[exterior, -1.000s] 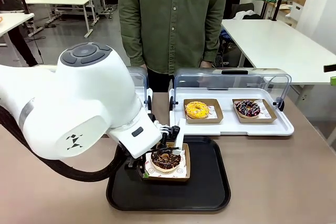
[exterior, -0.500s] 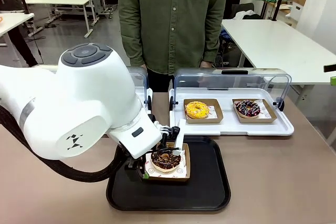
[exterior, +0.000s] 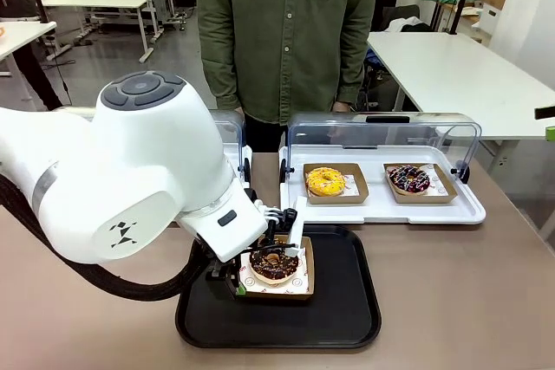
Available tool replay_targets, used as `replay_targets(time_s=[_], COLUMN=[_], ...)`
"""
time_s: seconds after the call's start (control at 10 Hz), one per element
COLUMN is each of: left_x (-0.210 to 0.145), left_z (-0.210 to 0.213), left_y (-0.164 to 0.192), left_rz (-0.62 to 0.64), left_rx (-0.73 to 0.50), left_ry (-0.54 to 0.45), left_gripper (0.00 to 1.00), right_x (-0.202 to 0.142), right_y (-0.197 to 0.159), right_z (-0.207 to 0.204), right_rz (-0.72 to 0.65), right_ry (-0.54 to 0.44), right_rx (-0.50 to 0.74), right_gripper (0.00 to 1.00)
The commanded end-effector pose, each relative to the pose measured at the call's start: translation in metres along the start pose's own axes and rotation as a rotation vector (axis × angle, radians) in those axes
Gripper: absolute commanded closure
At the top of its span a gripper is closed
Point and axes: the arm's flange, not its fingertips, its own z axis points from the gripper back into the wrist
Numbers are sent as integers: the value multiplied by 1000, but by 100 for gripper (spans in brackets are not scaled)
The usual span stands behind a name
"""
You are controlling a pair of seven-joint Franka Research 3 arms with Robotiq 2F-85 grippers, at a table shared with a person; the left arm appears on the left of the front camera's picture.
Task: Move the second donut from the left to the tray.
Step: Pick up the Paper togo box containing the Donut indicated by the person and place it on the Handle tray.
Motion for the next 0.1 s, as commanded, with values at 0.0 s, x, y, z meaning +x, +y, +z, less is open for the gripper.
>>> replay_targets(time_s=[0.0], left_x=[0], left_z=[1], left_y=[0], left_rz=[-1], left_rx=[5], left_ry=[1], left_gripper=[0], right_x=[3], right_y=[-1], right_z=[0], right_rz=[15], right_ry=[-15], right_rx=[1], right_gripper=[0])
